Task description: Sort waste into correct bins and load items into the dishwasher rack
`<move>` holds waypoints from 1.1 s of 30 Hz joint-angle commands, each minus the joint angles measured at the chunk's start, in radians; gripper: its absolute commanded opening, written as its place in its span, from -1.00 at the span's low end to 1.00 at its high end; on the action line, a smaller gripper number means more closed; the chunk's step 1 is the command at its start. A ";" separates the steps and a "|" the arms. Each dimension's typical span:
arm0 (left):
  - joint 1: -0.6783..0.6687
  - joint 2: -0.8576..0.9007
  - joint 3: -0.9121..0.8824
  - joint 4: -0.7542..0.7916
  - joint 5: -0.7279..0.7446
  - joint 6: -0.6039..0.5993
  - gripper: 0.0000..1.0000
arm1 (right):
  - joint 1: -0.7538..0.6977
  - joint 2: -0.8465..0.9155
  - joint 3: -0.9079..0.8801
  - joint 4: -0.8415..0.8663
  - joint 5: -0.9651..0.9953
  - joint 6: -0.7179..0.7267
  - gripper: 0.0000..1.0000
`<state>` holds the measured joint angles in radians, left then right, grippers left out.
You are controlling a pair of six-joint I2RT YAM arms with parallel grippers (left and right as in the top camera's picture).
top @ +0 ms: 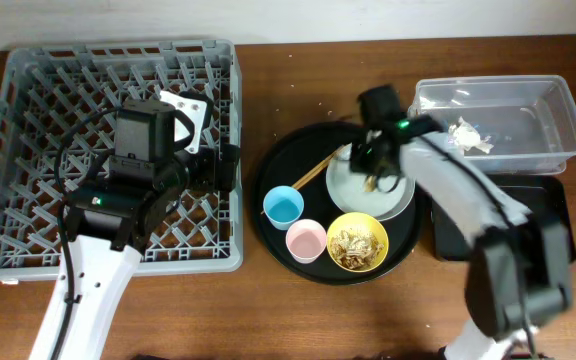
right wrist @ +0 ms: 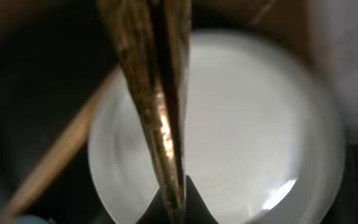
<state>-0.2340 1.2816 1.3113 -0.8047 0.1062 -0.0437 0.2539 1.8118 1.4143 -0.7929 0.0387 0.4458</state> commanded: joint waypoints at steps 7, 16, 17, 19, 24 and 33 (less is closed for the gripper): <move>0.002 -0.001 0.017 0.002 0.013 0.018 0.99 | -0.433 -0.042 0.079 0.261 -0.040 -0.084 0.54; 0.002 -0.001 0.017 0.002 0.013 0.018 0.99 | -0.271 -0.437 0.190 -0.576 -0.341 -0.143 0.08; 0.002 -0.001 0.017 0.002 0.013 0.018 0.99 | -0.193 -0.431 0.136 -0.595 -0.341 -0.143 0.08; 0.002 -0.001 0.017 0.002 0.013 0.018 0.99 | -0.029 -0.429 -0.019 -0.513 -0.287 -0.142 0.08; 0.002 -0.001 0.017 0.002 0.013 0.018 0.99 | 0.132 -0.429 -0.300 -0.261 -0.192 -0.135 -0.03; 0.002 -0.001 0.017 0.002 0.030 0.010 0.99 | 0.161 -0.387 -0.433 0.029 -0.539 -0.026 0.12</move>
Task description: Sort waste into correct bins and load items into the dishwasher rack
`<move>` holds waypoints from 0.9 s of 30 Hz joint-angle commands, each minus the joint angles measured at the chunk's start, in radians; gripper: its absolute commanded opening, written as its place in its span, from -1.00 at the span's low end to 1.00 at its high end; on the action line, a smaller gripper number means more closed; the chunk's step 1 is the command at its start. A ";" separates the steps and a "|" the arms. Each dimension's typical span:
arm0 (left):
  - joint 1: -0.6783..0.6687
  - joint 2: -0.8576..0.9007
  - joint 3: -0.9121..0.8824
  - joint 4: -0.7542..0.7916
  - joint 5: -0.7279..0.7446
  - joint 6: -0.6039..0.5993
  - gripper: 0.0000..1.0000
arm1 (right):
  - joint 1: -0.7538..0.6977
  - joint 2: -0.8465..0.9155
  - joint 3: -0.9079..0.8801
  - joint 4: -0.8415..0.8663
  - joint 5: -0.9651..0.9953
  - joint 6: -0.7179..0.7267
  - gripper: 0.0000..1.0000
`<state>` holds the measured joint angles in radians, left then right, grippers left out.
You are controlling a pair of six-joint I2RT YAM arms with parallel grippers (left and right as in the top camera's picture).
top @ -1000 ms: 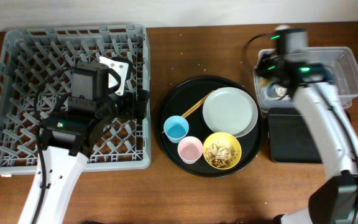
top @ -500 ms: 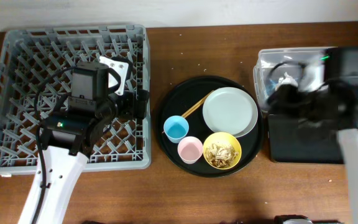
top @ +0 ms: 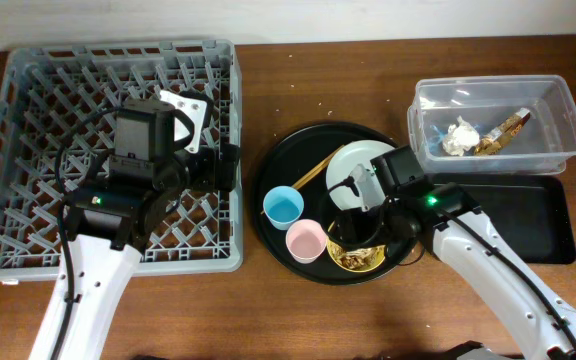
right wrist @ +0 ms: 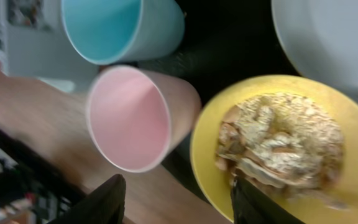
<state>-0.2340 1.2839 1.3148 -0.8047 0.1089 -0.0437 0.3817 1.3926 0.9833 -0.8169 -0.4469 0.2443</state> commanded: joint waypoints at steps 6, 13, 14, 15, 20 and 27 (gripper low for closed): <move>0.009 -0.003 0.014 0.012 0.449 -0.094 0.99 | 0.135 0.227 0.002 0.138 0.006 0.319 -0.67; 0.245 -0.001 0.014 0.166 1.038 -0.327 0.79 | 0.074 0.022 0.232 -0.116 -0.106 0.084 -0.92; 0.257 0.005 0.014 0.187 1.157 -0.327 0.80 | 0.043 0.000 0.301 -0.127 -0.225 -0.023 -0.92; 0.257 0.016 0.014 0.234 1.290 -0.327 0.80 | 0.013 -0.013 0.387 -0.125 -0.373 -0.135 -0.92; 0.256 0.023 0.014 0.273 1.465 -0.327 0.67 | -0.002 0.004 0.504 0.158 -0.620 -0.202 -0.92; 0.162 0.023 0.014 0.274 1.465 -0.359 0.38 | -0.002 0.091 0.504 0.386 -0.613 -0.096 -0.92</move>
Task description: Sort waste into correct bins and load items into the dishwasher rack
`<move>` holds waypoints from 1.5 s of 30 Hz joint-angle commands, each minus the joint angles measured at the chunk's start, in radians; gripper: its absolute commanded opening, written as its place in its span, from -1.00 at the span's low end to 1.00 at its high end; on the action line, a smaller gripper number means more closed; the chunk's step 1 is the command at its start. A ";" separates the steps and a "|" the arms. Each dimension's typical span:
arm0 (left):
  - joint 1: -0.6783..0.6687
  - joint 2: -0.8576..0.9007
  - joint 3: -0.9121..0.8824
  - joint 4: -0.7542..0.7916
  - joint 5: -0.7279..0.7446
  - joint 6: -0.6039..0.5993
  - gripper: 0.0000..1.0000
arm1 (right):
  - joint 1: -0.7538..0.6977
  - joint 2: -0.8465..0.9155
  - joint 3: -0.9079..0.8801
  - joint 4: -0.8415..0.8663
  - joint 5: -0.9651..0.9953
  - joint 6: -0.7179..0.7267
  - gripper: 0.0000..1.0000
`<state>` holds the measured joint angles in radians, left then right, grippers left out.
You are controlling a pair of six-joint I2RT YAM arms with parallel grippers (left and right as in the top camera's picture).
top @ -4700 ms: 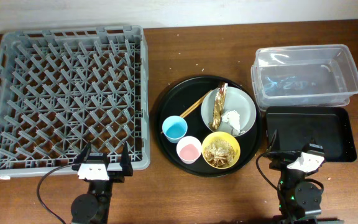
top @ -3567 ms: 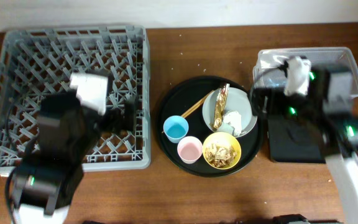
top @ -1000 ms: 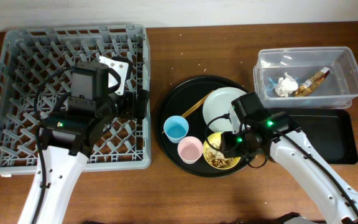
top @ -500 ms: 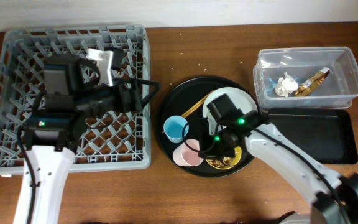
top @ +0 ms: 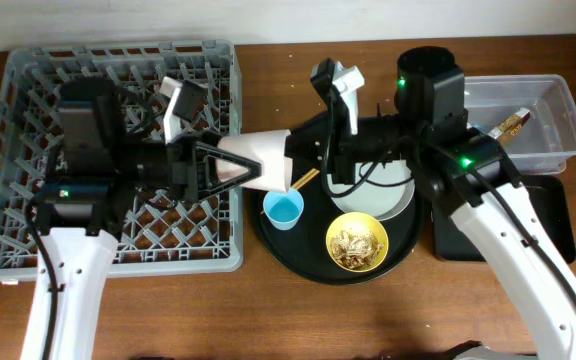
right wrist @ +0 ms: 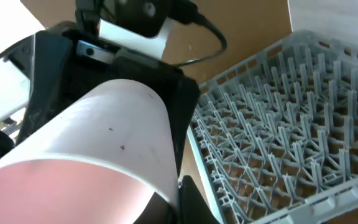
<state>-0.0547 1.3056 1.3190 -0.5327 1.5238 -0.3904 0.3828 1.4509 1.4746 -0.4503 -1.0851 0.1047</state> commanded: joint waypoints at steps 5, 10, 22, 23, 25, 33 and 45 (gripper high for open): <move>-0.016 0.002 0.010 0.055 -0.076 -0.013 0.18 | -0.011 0.020 0.014 0.025 0.015 0.105 0.27; 0.152 -0.002 0.010 -0.126 -0.490 0.004 0.17 | -0.104 -0.027 0.017 -0.112 0.113 0.200 0.53; 0.713 0.037 -0.008 -0.628 -1.641 -0.137 0.15 | 0.127 -0.021 0.016 -0.614 0.832 0.166 0.72; 0.727 0.100 -0.008 -0.598 -1.587 -0.136 0.15 | 0.127 -0.021 0.016 -0.616 0.832 0.166 0.72; 0.727 0.233 -0.008 -0.541 -1.466 -0.135 0.15 | 0.127 -0.021 0.016 -0.621 0.831 0.166 0.71; 0.727 0.394 0.001 -0.557 -1.422 -0.132 0.98 | 0.128 -0.021 0.016 -0.645 0.831 0.166 0.73; 0.357 0.112 0.369 -0.821 -1.171 0.206 0.98 | 0.192 0.441 0.014 -0.470 0.936 0.166 0.11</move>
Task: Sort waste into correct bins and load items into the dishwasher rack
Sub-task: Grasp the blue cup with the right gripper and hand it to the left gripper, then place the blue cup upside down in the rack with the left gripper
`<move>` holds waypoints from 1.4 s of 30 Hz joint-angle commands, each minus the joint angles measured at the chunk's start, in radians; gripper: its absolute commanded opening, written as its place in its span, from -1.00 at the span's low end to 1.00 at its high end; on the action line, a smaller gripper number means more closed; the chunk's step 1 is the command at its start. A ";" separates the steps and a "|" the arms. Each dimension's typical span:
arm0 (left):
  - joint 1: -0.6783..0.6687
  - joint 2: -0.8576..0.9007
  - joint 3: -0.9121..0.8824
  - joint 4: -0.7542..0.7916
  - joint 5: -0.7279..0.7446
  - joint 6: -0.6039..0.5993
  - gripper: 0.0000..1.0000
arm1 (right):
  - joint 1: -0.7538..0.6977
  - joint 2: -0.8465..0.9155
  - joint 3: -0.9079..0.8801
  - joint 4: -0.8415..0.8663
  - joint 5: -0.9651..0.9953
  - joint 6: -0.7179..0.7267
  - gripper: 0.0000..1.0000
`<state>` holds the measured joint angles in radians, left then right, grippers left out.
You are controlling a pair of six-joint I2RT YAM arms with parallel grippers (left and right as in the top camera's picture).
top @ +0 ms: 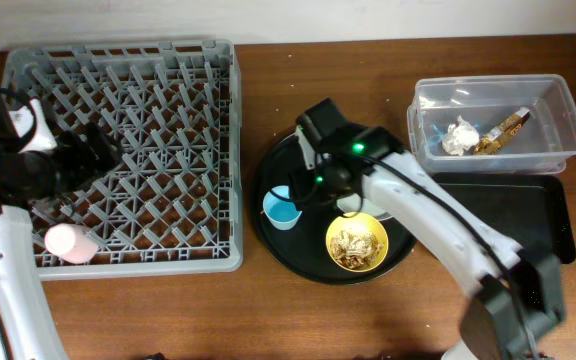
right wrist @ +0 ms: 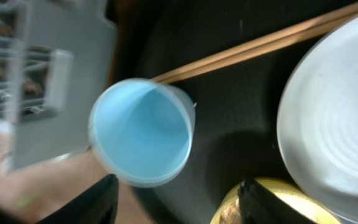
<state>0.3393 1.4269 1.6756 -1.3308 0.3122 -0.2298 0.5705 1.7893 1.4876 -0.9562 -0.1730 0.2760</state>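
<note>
A pink cup [top: 71, 243] lies on its side in the front left corner of the grey dishwasher rack [top: 223, 150]. My left gripper [top: 96, 150] hovers over the rack's left part, apart from the cup, its fingers spread and empty. On the round black tray [top: 268, 232] my right gripper [right wrist: 179, 205] hangs open just above a blue cup [right wrist: 142, 132], which stands upright [top: 282, 208]. Wooden chopsticks [right wrist: 260, 46] lie behind the cup. Next to it are a white plate [right wrist: 334, 124] and a yellow bowl [top: 356, 241] of food scraps.
At the back right a clear plastic bin [top: 543, 100] holds crumpled paper and a brown wrapper [top: 498, 127]. In front of it lies a flat black tray [top: 543, 215]. Bare brown table shows between the rack and the round tray.
The pink cup, held in the air between both grippers, now lies in the rack's front left corner. My left arm has drawn back left. My right gripper has come down open over the blue cup.
My right gripper was shut on a brown wrapper above the white plate. Then the wrapper lay in the clear bin and that gripper stood open by the pink cup. Then the cup was held between both grippers beside the rack. Now it rests in the rack.
</note>
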 commanded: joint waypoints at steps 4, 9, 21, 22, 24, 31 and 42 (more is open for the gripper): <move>-0.083 -0.008 0.011 -0.052 0.137 0.089 0.98 | 0.002 0.173 0.005 0.076 0.028 0.014 -0.70; -0.089 0.011 0.011 0.068 0.659 0.179 0.98 | -0.085 0.016 0.176 -0.122 -0.035 -0.050 -0.92; -0.479 0.090 0.011 0.180 1.259 0.262 0.86 | -0.244 -0.261 0.330 -0.051 -0.995 -0.484 -0.92; -0.507 0.090 0.011 0.179 1.261 0.261 0.66 | -0.244 -0.261 0.330 -0.031 -0.994 -0.484 -0.92; -0.528 0.089 0.011 0.179 1.261 0.261 0.66 | -0.245 -0.261 0.330 -0.003 -0.935 -0.477 -0.92; -0.517 0.088 0.011 0.180 1.233 0.261 0.29 | -0.245 -0.261 0.330 0.026 -0.825 -0.379 -0.90; -0.204 0.027 0.011 -0.159 -0.183 -0.078 0.21 | -0.223 -0.251 0.330 -0.408 -0.263 -0.207 0.54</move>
<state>0.0780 1.4818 1.6829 -1.3907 0.5354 -0.1635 0.3214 1.5249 1.8156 -1.2995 -0.6033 0.0551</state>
